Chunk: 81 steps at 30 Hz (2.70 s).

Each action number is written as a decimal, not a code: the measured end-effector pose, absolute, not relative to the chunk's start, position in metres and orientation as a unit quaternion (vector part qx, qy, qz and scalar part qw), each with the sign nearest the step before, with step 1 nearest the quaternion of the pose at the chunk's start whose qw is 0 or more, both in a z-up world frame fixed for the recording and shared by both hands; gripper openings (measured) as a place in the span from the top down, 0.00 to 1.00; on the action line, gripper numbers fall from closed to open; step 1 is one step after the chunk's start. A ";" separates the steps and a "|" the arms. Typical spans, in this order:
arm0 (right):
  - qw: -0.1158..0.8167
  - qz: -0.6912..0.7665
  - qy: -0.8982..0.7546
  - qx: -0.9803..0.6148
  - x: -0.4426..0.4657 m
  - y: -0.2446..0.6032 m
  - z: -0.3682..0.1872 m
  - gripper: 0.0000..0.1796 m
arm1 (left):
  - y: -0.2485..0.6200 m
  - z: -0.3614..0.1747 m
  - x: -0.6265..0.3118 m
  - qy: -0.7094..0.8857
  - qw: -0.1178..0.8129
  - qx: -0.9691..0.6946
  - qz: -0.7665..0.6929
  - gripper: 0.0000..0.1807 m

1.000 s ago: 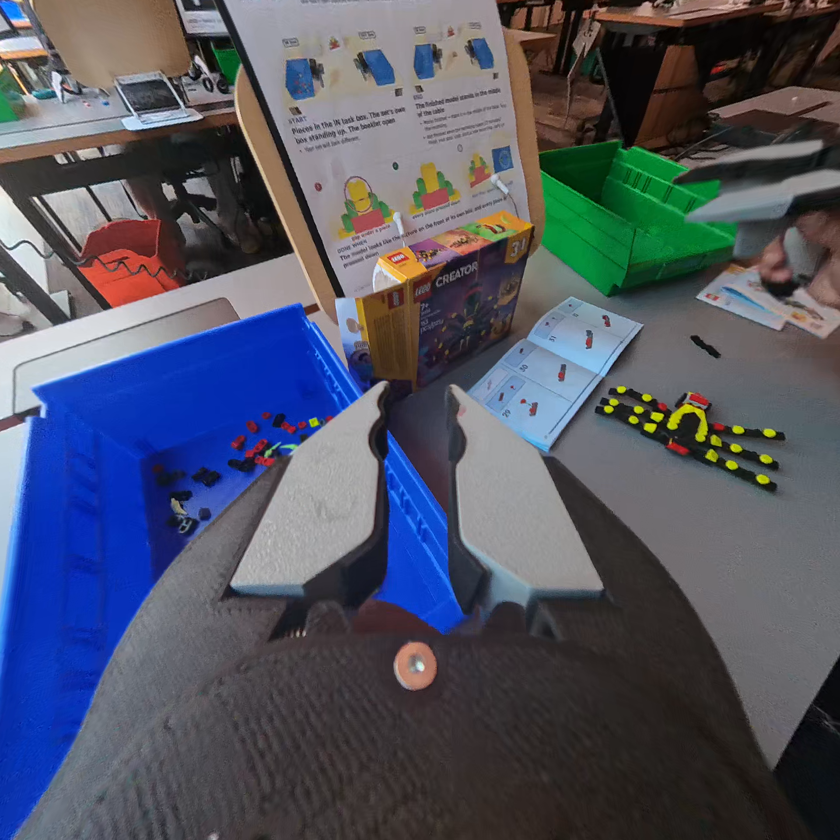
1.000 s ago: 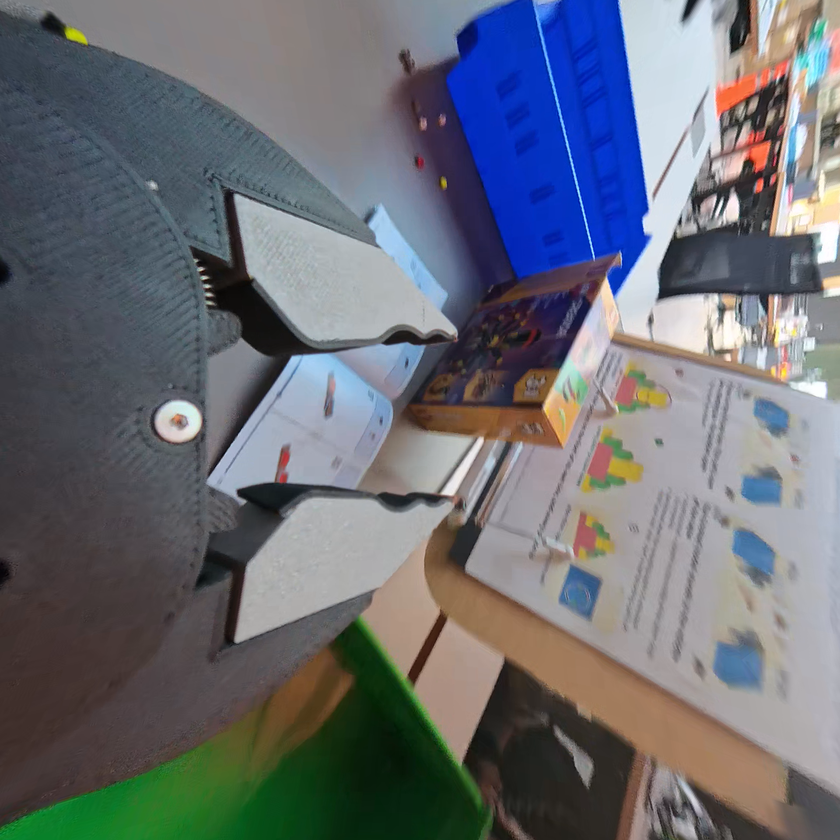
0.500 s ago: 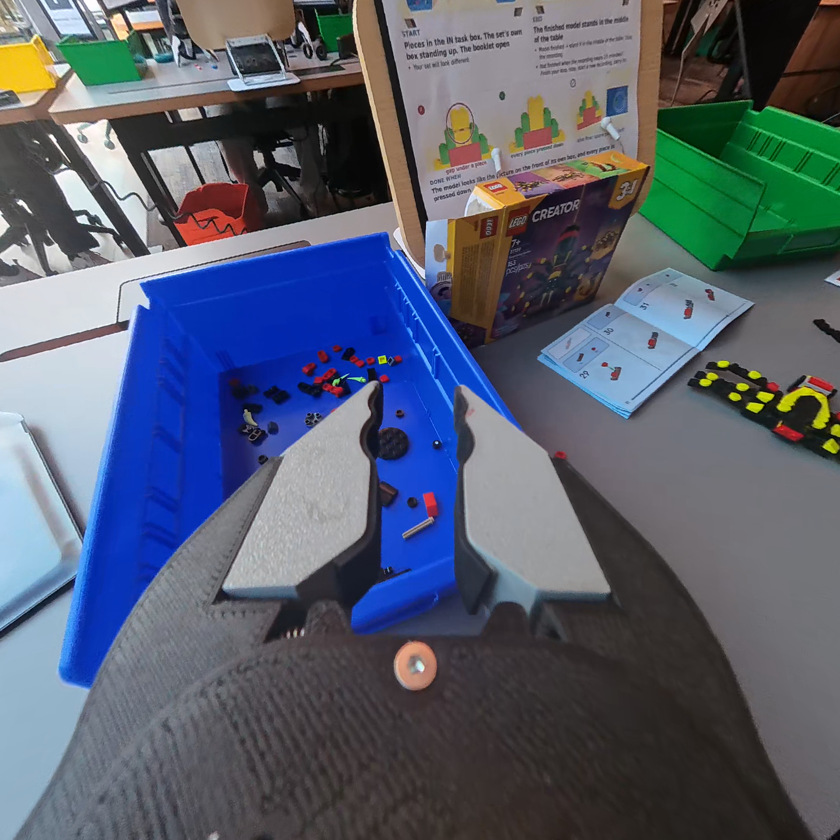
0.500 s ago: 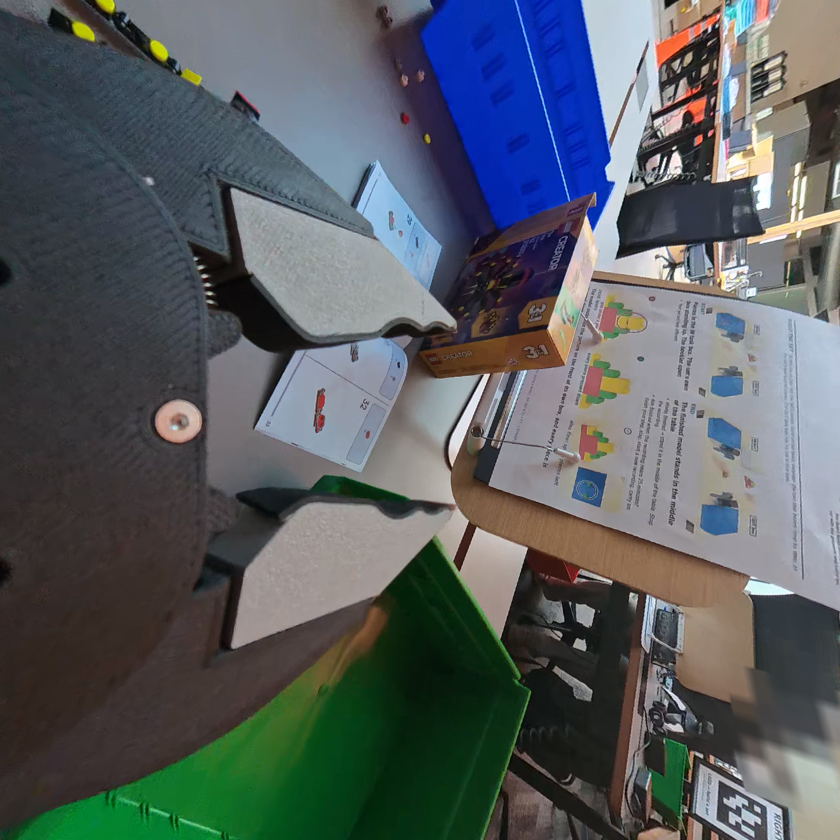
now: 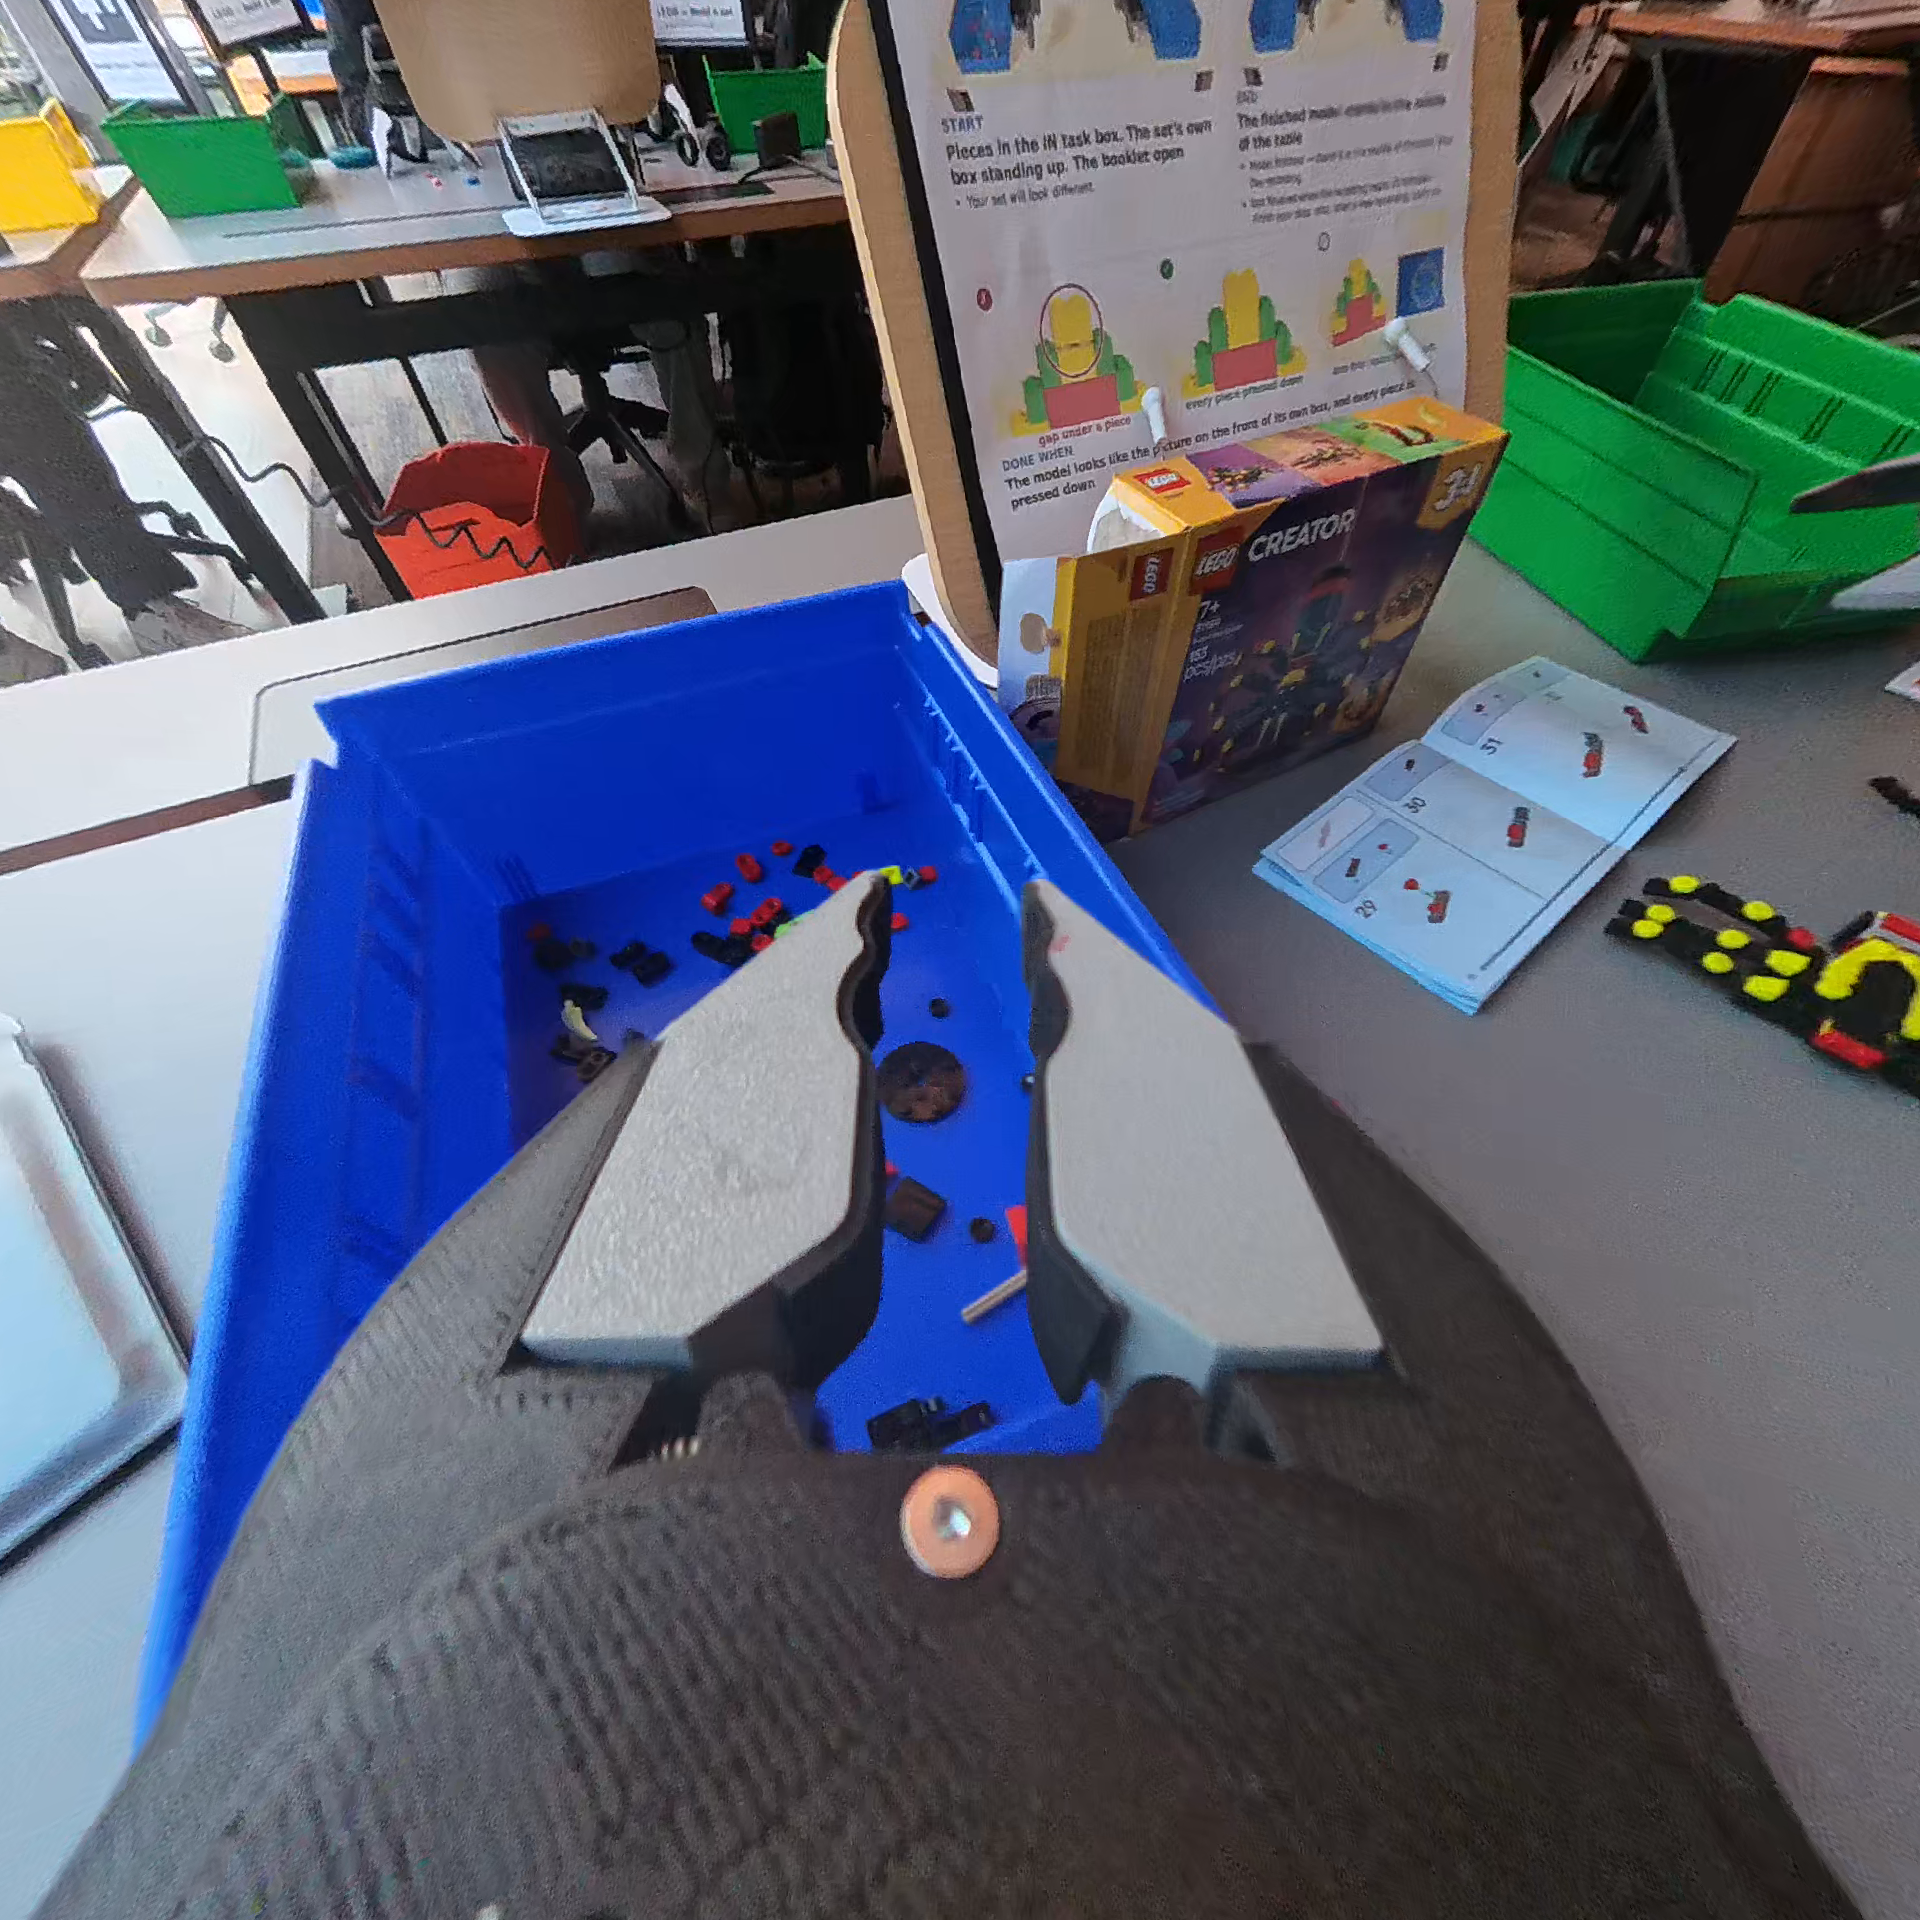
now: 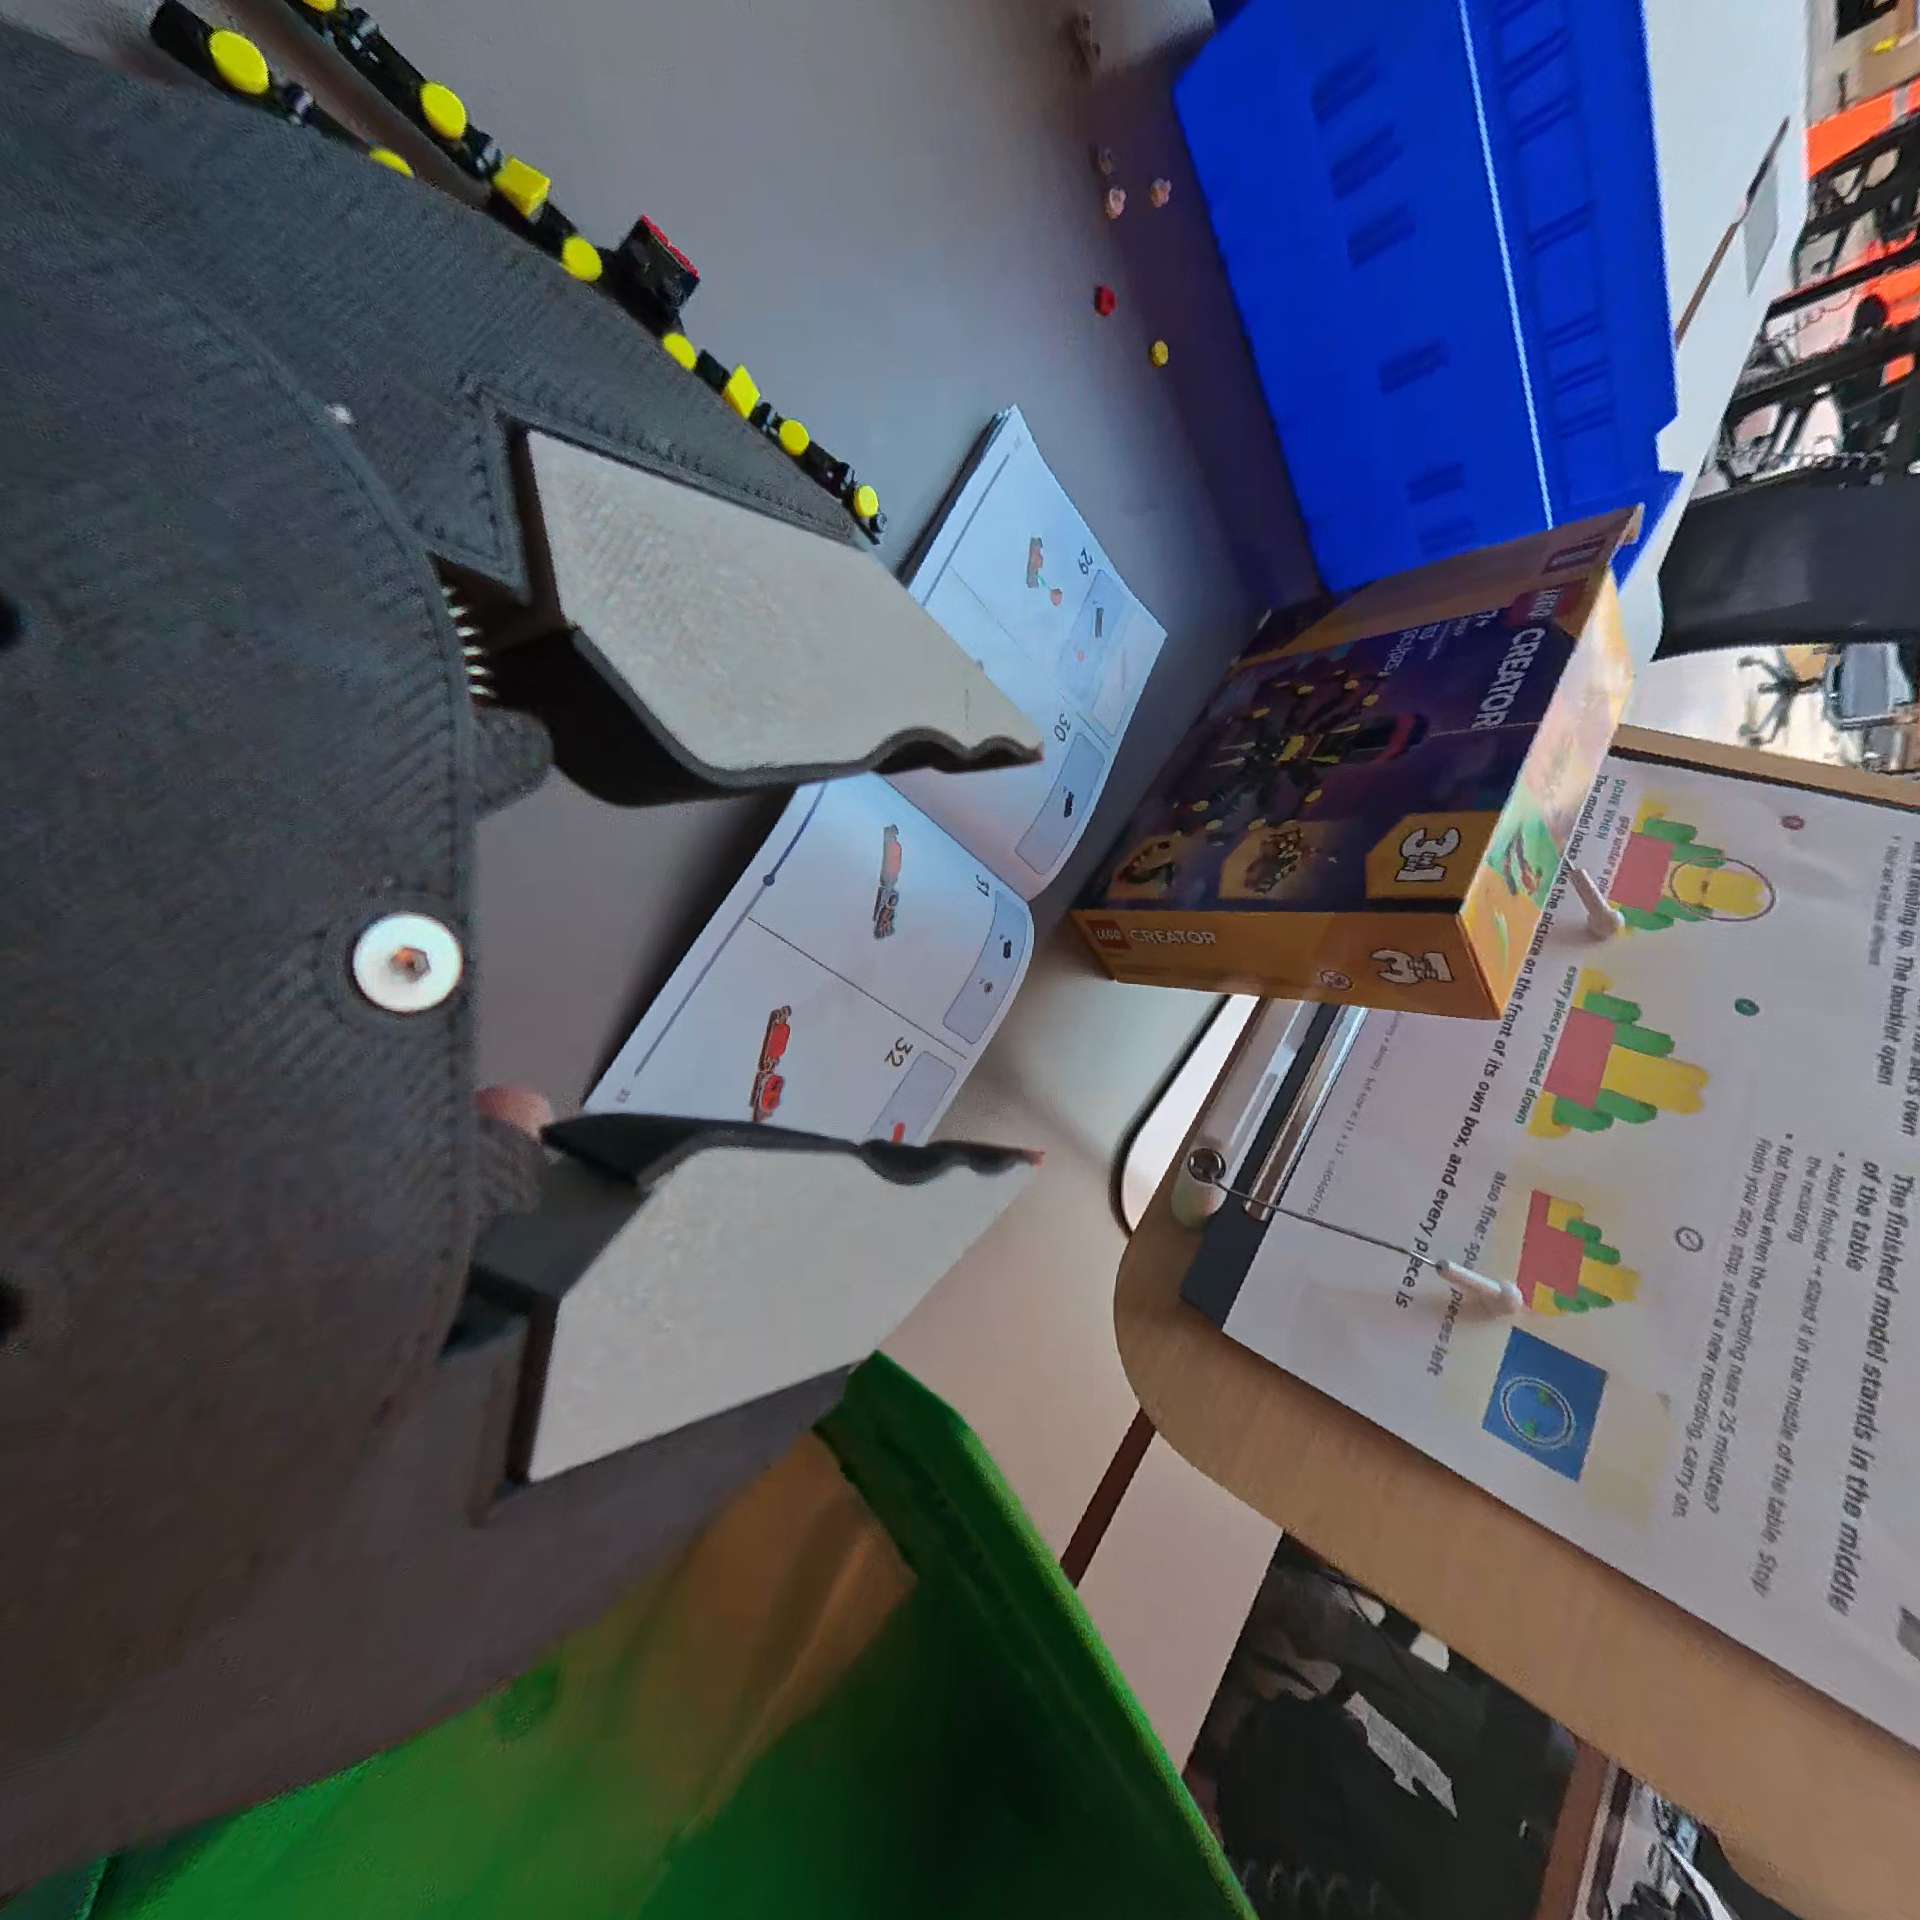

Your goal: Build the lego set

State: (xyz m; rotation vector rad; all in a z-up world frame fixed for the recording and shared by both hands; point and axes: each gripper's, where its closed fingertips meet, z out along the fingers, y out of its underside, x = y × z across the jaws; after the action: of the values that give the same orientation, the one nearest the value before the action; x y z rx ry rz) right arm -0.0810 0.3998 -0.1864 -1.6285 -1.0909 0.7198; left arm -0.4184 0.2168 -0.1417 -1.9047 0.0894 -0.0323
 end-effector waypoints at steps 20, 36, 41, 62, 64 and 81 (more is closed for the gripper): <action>0.523 0.289 -0.472 -0.648 -0.089 0.409 -0.205 0.71 | 0.243 -0.146 -0.492 0.073 0.582 -0.810 -0.002 0.94; 0.563 0.292 -0.438 -0.636 -0.081 0.426 -0.194 0.74 | 0.228 -0.114 -0.494 0.060 0.651 -0.757 0.012 0.95; 0.560 0.291 -0.447 -0.634 -0.082 0.423 -0.196 0.74 | 0.234 -0.119 -0.495 0.050 0.650 -0.758 0.012 0.96; 0.562 0.289 -0.465 -0.620 -0.088 0.418 -0.198 0.77 | 0.244 -0.128 -0.482 0.053 0.662 -0.747 0.006 0.97; 0.561 0.292 -0.470 -0.616 -0.090 0.414 -0.197 0.78 | 0.245 -0.131 -0.481 0.052 0.659 -0.750 0.001 0.97; 0.559 0.289 -0.504 -0.591 -0.105 0.392 -0.199 0.80 | 0.248 -0.143 -0.485 0.038 0.642 -0.766 0.004 0.96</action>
State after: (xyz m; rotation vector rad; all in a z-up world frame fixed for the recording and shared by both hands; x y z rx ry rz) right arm -0.1053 0.3923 -0.1994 -1.3943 -1.1879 0.6807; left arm -0.4855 0.2482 -0.1431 -1.7460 0.0867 0.0099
